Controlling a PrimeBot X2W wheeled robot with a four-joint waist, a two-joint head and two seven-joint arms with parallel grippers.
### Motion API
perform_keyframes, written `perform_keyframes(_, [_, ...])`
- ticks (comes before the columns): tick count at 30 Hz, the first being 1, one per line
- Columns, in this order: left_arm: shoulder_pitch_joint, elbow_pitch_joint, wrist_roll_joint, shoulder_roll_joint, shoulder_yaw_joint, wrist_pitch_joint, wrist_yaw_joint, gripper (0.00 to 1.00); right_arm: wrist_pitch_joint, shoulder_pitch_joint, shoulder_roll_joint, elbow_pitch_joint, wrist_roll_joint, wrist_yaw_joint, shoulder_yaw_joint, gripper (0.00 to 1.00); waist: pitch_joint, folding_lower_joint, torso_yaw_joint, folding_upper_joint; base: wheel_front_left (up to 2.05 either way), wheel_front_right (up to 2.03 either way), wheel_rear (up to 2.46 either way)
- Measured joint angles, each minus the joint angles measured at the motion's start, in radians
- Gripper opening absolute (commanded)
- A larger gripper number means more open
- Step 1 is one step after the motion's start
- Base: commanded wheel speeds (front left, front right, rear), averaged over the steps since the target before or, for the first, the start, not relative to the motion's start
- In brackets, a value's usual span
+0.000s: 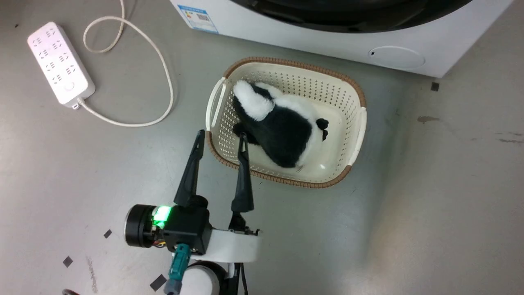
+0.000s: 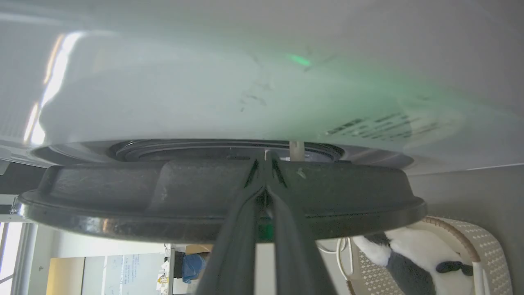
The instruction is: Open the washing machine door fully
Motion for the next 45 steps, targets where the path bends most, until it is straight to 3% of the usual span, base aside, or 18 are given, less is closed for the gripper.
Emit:
perform_keyframes(7, [-0.018,-0.001,-0.002,0.000,-0.022,-0.016,0.022,1.00,0.080,-0.083,-0.025,0.094,0.024,0.000,-0.036,0.00,0.028,0.0000,0.020,0.0000,0.00,0.00,0.00])
perform_keyframes(17, [-0.021,0.001,-0.009,0.000,-0.031,-0.035,0.035,1.00,0.197,-0.063,-0.033,0.193,0.081,0.000,-0.075,0.00,-0.022,0.0000,0.018,0.0000,0.00,0.00,0.00])
perform_keyframes(24, [-0.014,0.017,-0.007,0.000,-0.004,-0.041,0.016,1.00,0.255,0.099,0.055,0.147,0.120,0.000,-0.077,0.00,-0.104,-0.0001,0.003,0.0000,0.00,0.00,0.00])
perform_keyframes(26, [0.015,0.029,-0.003,0.000,0.023,-0.041,-0.003,1.00,0.296,0.220,0.126,0.079,0.146,0.000,-0.076,0.00,-0.162,-0.0002,-0.008,0.0000,0.00,0.00,0.00])
perform_keyframes(29, [0.040,0.040,0.002,0.001,0.034,-0.041,-0.022,1.00,0.325,0.308,0.173,0.030,0.171,0.000,-0.079,0.00,-0.207,-0.0002,-0.015,0.0000,0.00,0.00,0.00])
perform_keyframes(35, [0.087,0.068,0.009,0.002,0.056,-0.041,-0.055,1.00,0.402,0.480,0.213,-0.079,0.212,0.000,-0.036,0.00,-0.290,-0.0003,-0.020,0.0000,0.00,0.00,0.00])
perform_keyframes(39, [0.121,0.085,0.009,0.002,0.059,-0.041,-0.075,1.00,0.450,0.555,0.207,-0.090,0.324,0.000,0.093,0.00,-0.333,-0.0003,-0.016,0.0000,0.00,0.00,0.00])
perform_keyframes(45, [0.157,0.114,0.018,0.002,0.061,-0.041,-0.105,1.00,0.423,0.669,0.209,-0.148,0.578,-0.002,0.371,0.00,-0.366,-0.0003,-0.006,0.0000,0.00,0.00,0.00])
